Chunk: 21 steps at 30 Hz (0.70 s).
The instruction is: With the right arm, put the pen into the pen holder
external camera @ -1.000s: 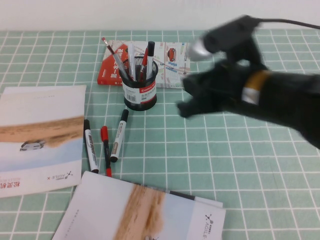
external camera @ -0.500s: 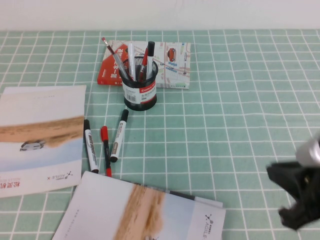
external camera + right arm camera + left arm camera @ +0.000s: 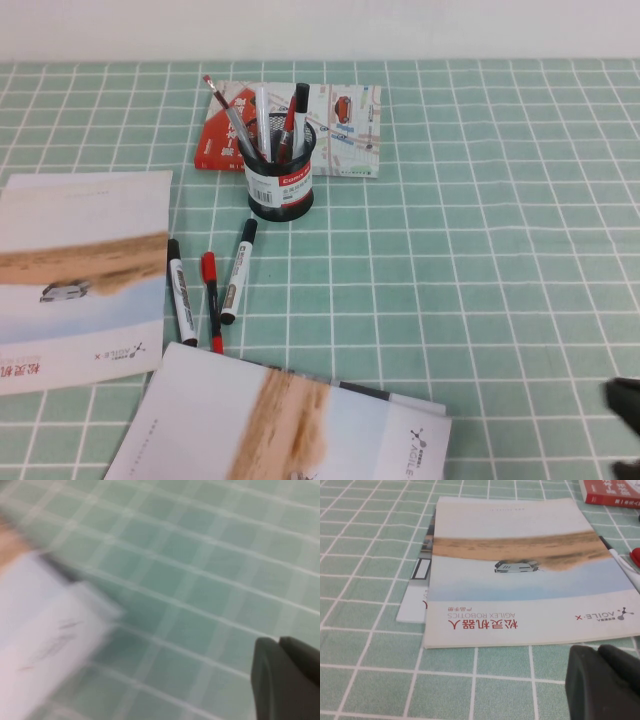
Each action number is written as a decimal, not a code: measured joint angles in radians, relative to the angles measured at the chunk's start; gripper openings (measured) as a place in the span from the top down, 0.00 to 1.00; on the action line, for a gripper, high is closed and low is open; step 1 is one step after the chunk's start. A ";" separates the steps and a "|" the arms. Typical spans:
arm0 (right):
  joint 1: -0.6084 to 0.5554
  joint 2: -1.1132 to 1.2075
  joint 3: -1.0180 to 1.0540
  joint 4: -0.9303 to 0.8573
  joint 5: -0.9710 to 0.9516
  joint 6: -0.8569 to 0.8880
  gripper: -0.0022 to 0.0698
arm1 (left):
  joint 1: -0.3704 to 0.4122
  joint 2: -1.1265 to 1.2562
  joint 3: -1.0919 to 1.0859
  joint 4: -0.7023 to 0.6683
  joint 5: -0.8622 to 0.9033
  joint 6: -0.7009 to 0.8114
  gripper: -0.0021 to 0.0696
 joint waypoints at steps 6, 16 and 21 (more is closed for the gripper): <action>-0.258 -0.276 0.193 -0.021 -0.071 0.013 1.00 | 0.000 0.000 0.000 0.000 0.000 0.000 0.98; -0.448 -0.678 0.358 -0.021 -0.083 0.017 1.00 | 0.000 0.000 0.000 0.000 0.000 0.000 0.98; -0.451 -0.756 0.358 -0.013 -0.006 0.017 1.00 | 0.000 0.000 0.000 0.000 0.000 0.000 0.98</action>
